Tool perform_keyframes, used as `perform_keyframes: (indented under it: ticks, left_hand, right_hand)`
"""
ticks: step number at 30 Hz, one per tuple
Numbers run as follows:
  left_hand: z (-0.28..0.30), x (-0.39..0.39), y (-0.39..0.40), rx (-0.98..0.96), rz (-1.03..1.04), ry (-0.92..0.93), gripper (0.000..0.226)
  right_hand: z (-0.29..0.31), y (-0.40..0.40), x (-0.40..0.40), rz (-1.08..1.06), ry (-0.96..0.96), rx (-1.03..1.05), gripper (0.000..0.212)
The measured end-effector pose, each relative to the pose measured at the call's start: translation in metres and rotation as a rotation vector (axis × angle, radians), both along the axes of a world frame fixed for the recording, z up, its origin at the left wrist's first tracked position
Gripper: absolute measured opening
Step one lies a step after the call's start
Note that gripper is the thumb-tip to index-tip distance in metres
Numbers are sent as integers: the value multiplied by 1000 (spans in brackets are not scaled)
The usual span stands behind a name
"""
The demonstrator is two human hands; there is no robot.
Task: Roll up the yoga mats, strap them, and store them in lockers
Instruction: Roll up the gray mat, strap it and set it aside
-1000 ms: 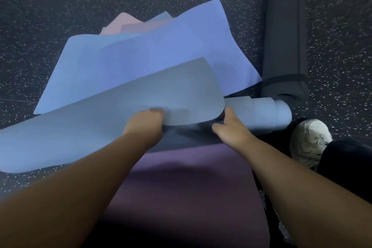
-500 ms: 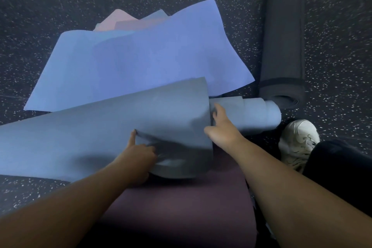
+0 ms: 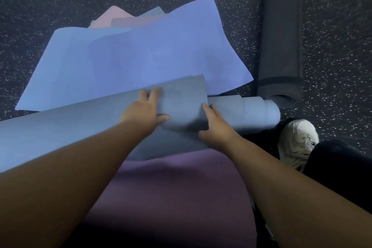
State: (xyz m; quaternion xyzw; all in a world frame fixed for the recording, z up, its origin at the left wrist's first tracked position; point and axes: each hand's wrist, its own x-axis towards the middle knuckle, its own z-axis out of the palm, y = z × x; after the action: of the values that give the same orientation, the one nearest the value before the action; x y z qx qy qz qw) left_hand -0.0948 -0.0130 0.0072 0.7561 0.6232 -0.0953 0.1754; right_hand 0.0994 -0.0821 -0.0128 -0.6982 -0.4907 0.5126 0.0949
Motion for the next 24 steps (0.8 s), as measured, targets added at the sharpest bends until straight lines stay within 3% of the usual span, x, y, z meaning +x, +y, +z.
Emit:
perform_keyframes:
  ticks: [6,12,15,21,24]
  left_hand:
    - [-1,28,48,-21,-76,136,64]
    - [-17,35,62,-162,-156,32,98]
    - [-15,36,61,-135,-164,52,112]
    - [-9,31,40,-197,-283,130,110]
    - [-11,29,19,-231,-241,27,115]
  right_hand:
    - [-2,2,1,10,-7,1,83]
    - [-7,11,7,-25,43,-4,85]
    - [-9,12,7,-64,79,-6,84]
    - [-9,12,9,-120,102,-8,83]
    - [-6,11,9,-140,103,-19,91]
